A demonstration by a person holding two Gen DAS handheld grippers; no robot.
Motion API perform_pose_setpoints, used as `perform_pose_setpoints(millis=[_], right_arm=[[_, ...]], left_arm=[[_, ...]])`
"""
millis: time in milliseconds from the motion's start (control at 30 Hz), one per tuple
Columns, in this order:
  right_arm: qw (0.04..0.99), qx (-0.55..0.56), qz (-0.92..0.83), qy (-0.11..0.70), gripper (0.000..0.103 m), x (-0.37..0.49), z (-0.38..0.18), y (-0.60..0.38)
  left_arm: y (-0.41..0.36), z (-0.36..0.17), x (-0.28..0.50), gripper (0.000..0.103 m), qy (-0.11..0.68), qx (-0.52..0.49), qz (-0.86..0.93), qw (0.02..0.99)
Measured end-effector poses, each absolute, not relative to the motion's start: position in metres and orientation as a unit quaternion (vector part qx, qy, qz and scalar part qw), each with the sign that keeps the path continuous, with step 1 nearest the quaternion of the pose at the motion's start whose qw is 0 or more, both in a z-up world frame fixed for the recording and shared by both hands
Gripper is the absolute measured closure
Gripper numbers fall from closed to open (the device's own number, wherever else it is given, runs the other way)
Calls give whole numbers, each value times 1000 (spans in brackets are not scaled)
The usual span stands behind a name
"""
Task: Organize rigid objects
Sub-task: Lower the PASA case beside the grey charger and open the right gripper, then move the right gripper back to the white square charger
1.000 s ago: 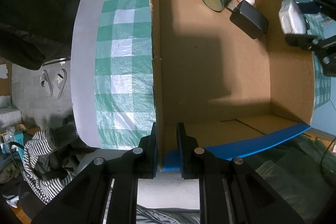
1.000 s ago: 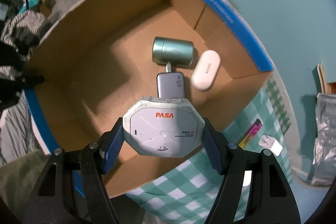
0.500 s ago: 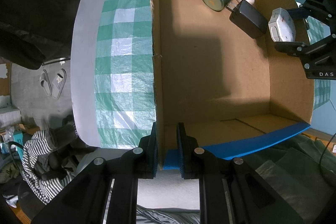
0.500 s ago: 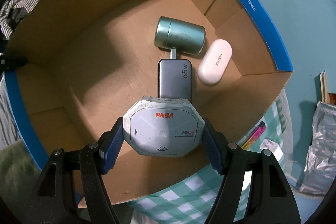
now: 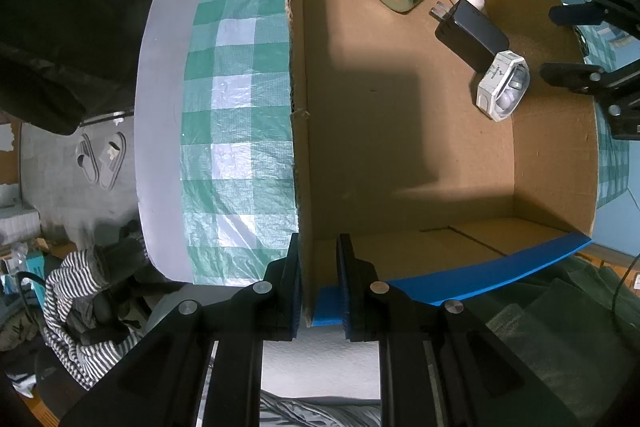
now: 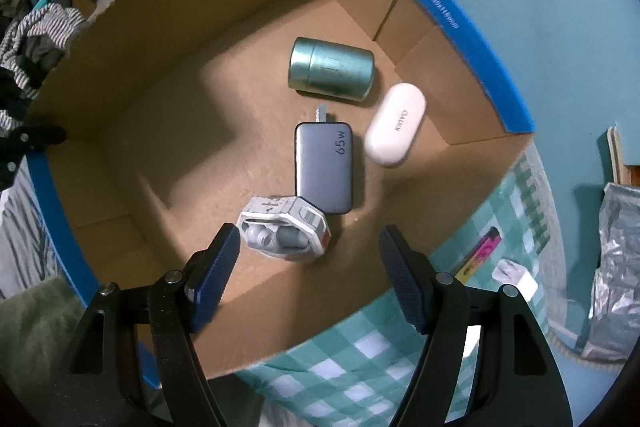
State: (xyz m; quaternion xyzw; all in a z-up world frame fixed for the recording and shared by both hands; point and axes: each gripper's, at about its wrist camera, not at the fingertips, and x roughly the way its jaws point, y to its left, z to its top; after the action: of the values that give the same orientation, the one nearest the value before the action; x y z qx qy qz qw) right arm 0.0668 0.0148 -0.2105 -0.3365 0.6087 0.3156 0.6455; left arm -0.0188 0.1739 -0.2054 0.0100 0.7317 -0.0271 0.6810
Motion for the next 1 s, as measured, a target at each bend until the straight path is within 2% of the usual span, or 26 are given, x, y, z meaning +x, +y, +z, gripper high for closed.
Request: perform_pose_setpoints(millis=[500,1000], right_arm=[[685,-301,319,582,31,67,-164,-16],[702,-268,287,594,31,83,-156,-67]], left_arm=[[174,-205,-18,88,732,11,-28,681],[170,-202,-14,88,734,15,-27,678]])
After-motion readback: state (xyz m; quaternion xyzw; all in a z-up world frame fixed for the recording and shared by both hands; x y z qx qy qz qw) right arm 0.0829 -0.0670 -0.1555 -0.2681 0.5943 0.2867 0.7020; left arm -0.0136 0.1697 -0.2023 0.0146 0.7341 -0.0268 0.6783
